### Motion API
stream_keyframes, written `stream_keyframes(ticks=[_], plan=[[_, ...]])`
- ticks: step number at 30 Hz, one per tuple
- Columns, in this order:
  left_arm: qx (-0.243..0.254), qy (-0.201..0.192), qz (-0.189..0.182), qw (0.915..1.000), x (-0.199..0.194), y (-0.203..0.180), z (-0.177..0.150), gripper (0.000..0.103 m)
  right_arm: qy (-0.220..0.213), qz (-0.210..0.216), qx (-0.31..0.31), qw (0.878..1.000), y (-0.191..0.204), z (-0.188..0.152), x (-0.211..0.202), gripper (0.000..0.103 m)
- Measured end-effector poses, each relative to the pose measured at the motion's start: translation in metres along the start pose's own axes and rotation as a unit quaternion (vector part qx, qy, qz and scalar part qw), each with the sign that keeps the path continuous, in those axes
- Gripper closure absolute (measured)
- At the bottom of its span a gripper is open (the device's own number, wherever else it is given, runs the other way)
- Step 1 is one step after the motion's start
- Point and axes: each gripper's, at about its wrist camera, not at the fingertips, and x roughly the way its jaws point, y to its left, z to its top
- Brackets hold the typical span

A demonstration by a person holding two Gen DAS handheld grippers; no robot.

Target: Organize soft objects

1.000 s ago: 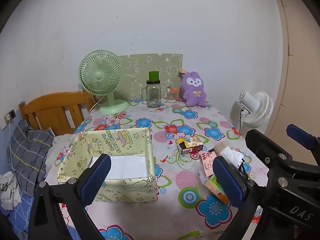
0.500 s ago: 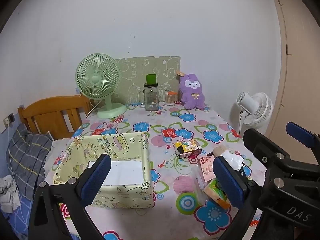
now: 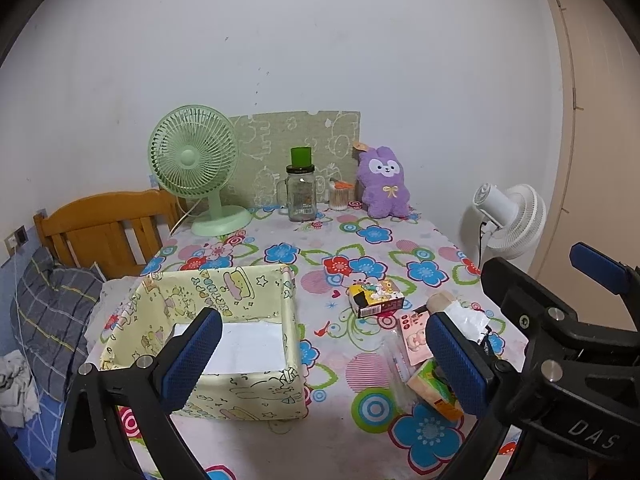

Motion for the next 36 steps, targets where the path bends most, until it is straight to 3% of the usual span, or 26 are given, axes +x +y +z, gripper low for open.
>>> stream_keyframes(ticks=[36], plan=[[-0.007,0.001,-0.004,1.0,0.005,0.0002,0.0,0.001,0.001,-0.004,0.007,1.0,-0.0012,-0.0048,0.0056,0.002]])
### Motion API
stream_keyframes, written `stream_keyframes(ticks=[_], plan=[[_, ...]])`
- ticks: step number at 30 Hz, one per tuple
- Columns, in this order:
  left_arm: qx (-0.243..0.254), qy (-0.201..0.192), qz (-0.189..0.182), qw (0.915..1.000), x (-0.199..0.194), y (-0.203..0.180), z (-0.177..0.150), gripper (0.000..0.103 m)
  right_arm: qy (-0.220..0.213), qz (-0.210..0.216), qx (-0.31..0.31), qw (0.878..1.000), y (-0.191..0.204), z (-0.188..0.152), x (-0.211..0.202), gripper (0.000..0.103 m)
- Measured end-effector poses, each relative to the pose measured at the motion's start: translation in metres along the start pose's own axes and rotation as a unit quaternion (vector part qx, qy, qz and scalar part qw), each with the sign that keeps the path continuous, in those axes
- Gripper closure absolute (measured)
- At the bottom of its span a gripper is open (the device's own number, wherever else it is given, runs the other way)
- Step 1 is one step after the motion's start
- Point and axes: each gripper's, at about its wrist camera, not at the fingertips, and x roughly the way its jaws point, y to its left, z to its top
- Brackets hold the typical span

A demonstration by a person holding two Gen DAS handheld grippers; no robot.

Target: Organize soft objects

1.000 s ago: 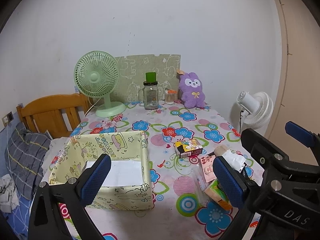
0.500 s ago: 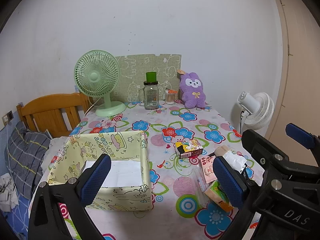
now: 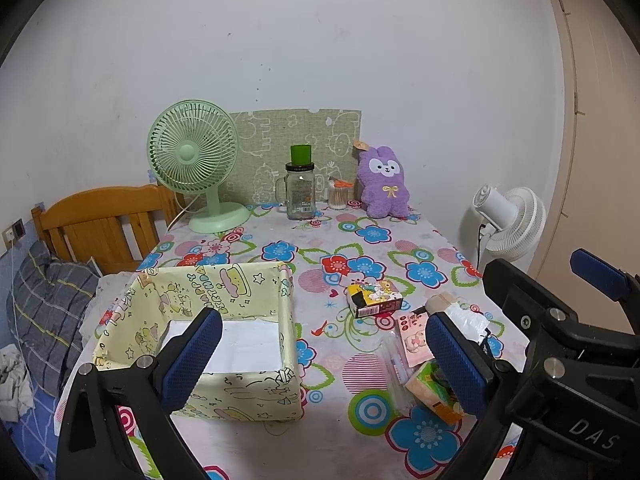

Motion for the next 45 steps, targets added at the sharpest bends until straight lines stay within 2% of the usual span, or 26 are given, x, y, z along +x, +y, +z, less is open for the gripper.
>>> stream_keyframes(ticks=[31,34,45], plan=[[-0.009,-0.003,-0.003,0.9999,-0.003,0.001,-0.004,0.004,-0.001,0.004,0.006,1.0,0.0,-0.003,-0.007,0.002],[-0.012,-0.006,-0.005,0.9999,-0.003,-0.001,-0.006,0.009,0.0,0.002,0.006,1.0,0.0,-0.004,-0.007,0.004],[-0.014,0.009,-0.01,0.9998,0.012,-0.015,-0.009,0.009,0.01,0.001,0.008,1.0,-0.013,-0.008,0.007,0.01]])
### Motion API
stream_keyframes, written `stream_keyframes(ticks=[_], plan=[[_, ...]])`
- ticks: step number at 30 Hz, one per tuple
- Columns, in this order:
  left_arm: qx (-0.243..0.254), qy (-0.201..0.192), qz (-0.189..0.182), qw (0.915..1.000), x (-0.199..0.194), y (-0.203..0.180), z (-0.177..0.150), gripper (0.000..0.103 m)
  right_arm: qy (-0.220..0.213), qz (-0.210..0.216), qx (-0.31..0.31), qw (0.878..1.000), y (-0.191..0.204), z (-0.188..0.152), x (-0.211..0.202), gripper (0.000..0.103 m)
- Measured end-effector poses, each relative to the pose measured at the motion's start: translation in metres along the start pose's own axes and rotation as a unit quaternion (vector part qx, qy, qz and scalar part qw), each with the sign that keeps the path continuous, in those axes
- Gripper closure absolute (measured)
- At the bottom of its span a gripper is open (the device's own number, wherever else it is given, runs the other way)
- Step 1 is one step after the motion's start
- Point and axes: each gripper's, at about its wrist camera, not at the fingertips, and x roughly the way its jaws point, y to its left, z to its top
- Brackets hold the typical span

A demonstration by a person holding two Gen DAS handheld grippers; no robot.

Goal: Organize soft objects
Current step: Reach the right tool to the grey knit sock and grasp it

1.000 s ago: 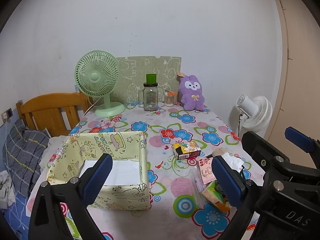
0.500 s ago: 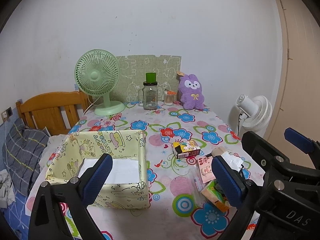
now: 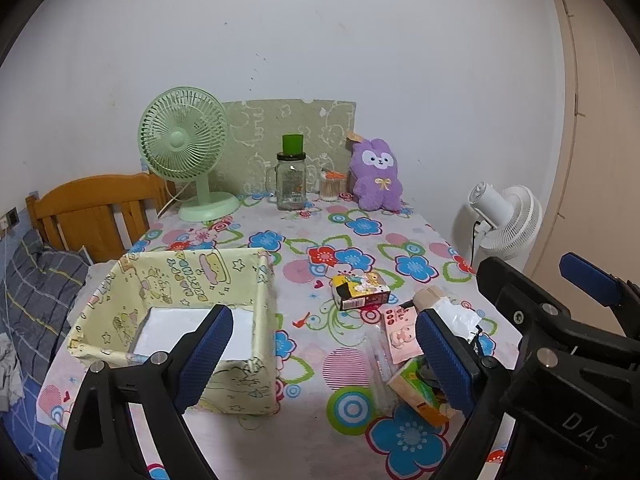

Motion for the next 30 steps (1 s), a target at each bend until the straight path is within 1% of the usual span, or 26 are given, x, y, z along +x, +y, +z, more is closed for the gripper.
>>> stream_keyframes(ticks=[2,10,14,19,25,30], plan=[[-0.002,-0.001,0.001,1.0,0.002,-0.003,-0.002,0.009,0.002,0.001,0.003,1.0,-0.004,-0.002,0.003,0.01],[0.003,0.014,-0.013,0.9998,0.015,-0.021,-0.01,0.009,0.011,0.005,0.01,1.0,-0.02,-0.013,0.014,0.01],[0.006,0.025,-0.022,0.9994,0.024,-0.031,-0.017,0.009,0.022,0.007,0.01,1.0,-0.029,-0.022,0.02,0.014],[0.012,0.043,-0.033,0.9985,0.034,-0.041,-0.027,0.009,0.039,0.01,0.014,0.999,-0.038,-0.033,0.033,0.015],[0.018,0.068,-0.043,0.9966,0.049,-0.05,-0.038,0.009,0.06,0.012,0.019,0.998,-0.045,-0.047,0.045,0.019],[0.024,0.078,-0.047,0.9956,0.059,-0.056,-0.045,0.009,0.076,0.017,0.026,0.997,-0.05,-0.056,0.056,0.023]])
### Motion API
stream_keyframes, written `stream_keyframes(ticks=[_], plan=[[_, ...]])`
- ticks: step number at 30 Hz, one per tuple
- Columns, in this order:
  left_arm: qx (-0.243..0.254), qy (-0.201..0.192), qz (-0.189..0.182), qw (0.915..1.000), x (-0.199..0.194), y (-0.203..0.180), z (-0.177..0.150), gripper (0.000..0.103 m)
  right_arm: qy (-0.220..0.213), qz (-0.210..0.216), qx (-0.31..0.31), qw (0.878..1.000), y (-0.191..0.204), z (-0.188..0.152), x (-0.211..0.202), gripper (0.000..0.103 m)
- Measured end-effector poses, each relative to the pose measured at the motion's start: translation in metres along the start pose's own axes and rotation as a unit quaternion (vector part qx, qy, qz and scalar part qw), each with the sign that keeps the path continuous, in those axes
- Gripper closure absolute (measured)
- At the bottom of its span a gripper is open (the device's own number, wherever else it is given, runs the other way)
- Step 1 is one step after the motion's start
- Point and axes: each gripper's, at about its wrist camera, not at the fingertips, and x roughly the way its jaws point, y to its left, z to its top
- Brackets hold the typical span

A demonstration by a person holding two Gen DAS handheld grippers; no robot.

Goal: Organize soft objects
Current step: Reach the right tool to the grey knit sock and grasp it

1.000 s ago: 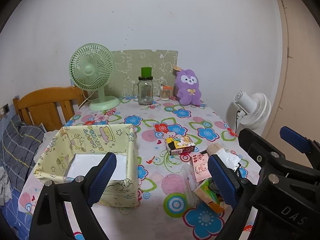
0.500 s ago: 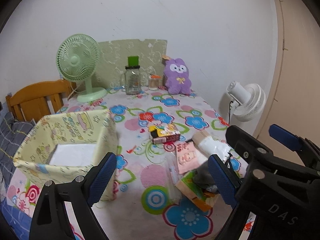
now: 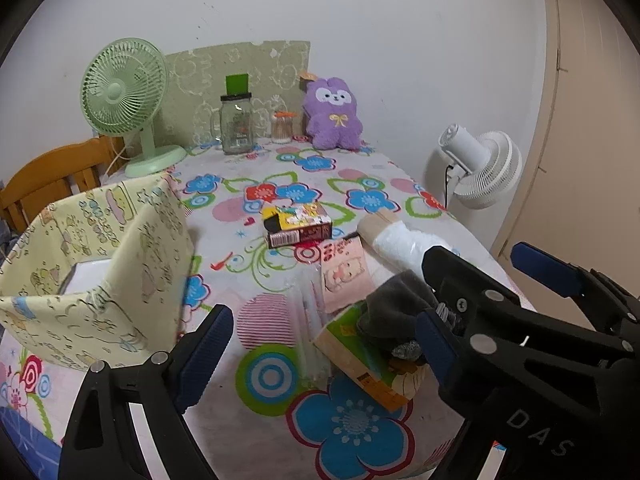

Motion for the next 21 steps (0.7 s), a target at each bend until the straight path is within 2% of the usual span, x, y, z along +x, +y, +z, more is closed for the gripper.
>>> stream_keyframes(ticks=[7,19,21], plan=[[0.008,0.018,0.0,0.9998,0.011,-0.003,-0.009,0.009,0.031,0.017,0.001,0.999,0.002,-0.01,0.016,0.028],[0.02,0.032,0.016,0.9992,0.023,0.0,-0.015,0.011,0.073,0.045,0.003,0.996,0.012,-0.02,0.038,0.047],[0.02,0.033,0.017,0.9991,0.024,0.0,-0.015,0.011,0.074,0.044,0.002,0.996,0.012,-0.021,0.04,0.053]])
